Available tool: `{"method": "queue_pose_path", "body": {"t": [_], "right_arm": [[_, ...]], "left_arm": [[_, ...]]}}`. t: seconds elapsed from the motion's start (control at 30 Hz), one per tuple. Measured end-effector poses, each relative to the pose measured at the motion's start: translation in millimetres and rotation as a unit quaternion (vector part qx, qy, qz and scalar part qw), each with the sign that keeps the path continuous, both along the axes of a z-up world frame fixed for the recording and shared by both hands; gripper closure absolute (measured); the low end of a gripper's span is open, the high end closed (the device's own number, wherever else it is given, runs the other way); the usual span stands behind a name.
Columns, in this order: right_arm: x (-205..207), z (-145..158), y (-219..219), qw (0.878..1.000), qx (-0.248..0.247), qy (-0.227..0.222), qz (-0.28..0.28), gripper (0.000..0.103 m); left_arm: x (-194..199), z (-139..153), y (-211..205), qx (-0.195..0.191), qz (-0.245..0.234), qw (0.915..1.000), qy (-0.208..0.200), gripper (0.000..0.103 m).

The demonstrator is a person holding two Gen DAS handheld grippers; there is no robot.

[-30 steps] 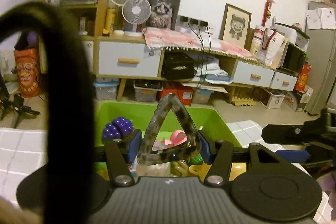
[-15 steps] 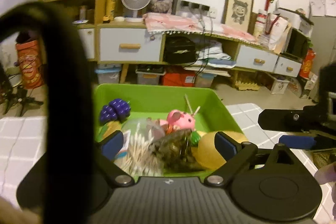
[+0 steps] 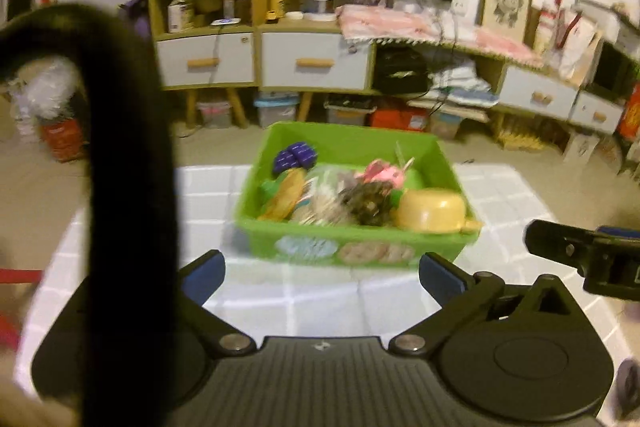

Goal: Organize rigid objects

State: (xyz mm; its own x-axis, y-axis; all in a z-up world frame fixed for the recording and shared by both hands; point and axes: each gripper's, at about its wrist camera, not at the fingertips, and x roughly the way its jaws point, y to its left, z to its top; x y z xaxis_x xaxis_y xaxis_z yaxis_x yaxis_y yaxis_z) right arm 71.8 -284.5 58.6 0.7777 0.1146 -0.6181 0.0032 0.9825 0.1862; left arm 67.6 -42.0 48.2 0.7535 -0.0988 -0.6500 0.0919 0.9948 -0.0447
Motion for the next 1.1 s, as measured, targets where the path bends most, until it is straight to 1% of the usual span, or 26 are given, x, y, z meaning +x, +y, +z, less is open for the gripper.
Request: {"method": "queue_pose_path", "body": {"t": [0.03, 0.1, 0.2, 0.33, 0.47, 0.63, 0.97, 1.1], "right_arm": [[-4, 1, 2, 1.0, -0.012, 0.01, -0.002, 0.002], [-12, 1, 5, 1.0, -0.02, 0.022, -0.008, 0.002], [-23, -5, 8, 0.999, -0.016, 0.036, -0.015, 0.002], [-27, -15, 12, 0.998, -0.024, 0.062, -0.019, 0.002], [-27, -26, 18, 0.996, -0.036, 0.076, -0.019, 0.002], [-28, -30, 21, 0.996, -0.028, 0.081, -0.026, 0.002], [-28, -36, 34, 0.995, -0.05, 0.089, -0.008, 0.002], [-29, -38, 36, 0.994, -0.059, 0.091, -0.003, 0.002]], "left_arm": [[-7, 2, 2, 0.005, 0.005, 1.0, 0.0, 0.022], [-20, 4, 7, 0.004, 0.011, 0.9999, 0.002, 0.022], [-34, 3, 20, -0.017, 0.022, 0.9996, 0.005, 0.022], [-41, -6, 32, -0.043, 0.026, 0.9983, 0.028, 0.022], [-48, -16, 32, -0.025, 0.022, 0.9989, 0.032, 0.022], [-50, -24, 36, -0.023, 0.02, 0.9985, 0.045, 0.022], [-49, -24, 38, -0.029, 0.021, 0.998, 0.053, 0.022], [-49, -27, 39, -0.041, 0.023, 0.9971, 0.06, 0.022]]}}
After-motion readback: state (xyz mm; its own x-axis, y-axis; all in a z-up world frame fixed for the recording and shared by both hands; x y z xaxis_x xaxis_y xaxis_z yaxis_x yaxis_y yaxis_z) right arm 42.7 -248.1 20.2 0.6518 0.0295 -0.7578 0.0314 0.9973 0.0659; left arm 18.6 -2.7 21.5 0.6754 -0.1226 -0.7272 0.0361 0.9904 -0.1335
